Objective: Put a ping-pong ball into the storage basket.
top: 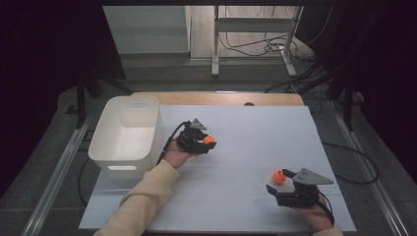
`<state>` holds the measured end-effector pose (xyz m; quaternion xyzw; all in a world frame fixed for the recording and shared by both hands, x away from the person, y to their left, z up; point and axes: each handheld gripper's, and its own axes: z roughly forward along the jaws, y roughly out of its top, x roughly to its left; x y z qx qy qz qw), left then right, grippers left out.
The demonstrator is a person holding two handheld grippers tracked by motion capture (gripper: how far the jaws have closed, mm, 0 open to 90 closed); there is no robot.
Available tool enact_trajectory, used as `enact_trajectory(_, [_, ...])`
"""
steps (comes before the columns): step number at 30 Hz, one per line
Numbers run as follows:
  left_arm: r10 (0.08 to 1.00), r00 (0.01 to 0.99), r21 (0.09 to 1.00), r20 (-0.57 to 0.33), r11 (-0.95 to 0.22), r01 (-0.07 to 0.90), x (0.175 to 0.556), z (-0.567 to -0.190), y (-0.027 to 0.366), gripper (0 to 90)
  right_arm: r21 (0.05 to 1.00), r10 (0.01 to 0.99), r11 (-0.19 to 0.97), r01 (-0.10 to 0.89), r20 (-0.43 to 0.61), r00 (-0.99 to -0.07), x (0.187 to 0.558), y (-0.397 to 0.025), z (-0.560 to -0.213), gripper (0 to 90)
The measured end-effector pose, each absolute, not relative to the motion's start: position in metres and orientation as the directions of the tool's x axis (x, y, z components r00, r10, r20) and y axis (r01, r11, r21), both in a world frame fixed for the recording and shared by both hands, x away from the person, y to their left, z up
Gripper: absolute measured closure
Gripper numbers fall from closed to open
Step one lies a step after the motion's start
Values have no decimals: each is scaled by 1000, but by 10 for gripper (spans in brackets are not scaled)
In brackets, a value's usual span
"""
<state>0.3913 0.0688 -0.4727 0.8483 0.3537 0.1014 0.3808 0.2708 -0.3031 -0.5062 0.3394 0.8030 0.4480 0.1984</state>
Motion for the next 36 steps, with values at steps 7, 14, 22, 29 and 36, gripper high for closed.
enact_trajectory(7, [683,723,738,-108,-432,518,389,-462,79,503,853,724,370,367,-18,-690,271,-303,-506,153])
enact_trajectory(14, [681,724,740,-109,-431,517,387,-459,81,502,853,723,373,366,-21,-690,270,-303,-506,153])
enact_trajectory(22, [677,728,761,-103,-418,497,383,-449,85,503,854,723,372,365,-19,-691,270,-303,-506,154])
enact_trajectory(29, [673,734,779,-90,-412,473,378,-439,88,502,854,724,372,365,-20,-690,270,-303,-506,153])
enact_trajectory(36, [669,738,795,-84,-401,455,374,-431,92,502,854,725,370,366,-20,-689,270,-303,-506,153])
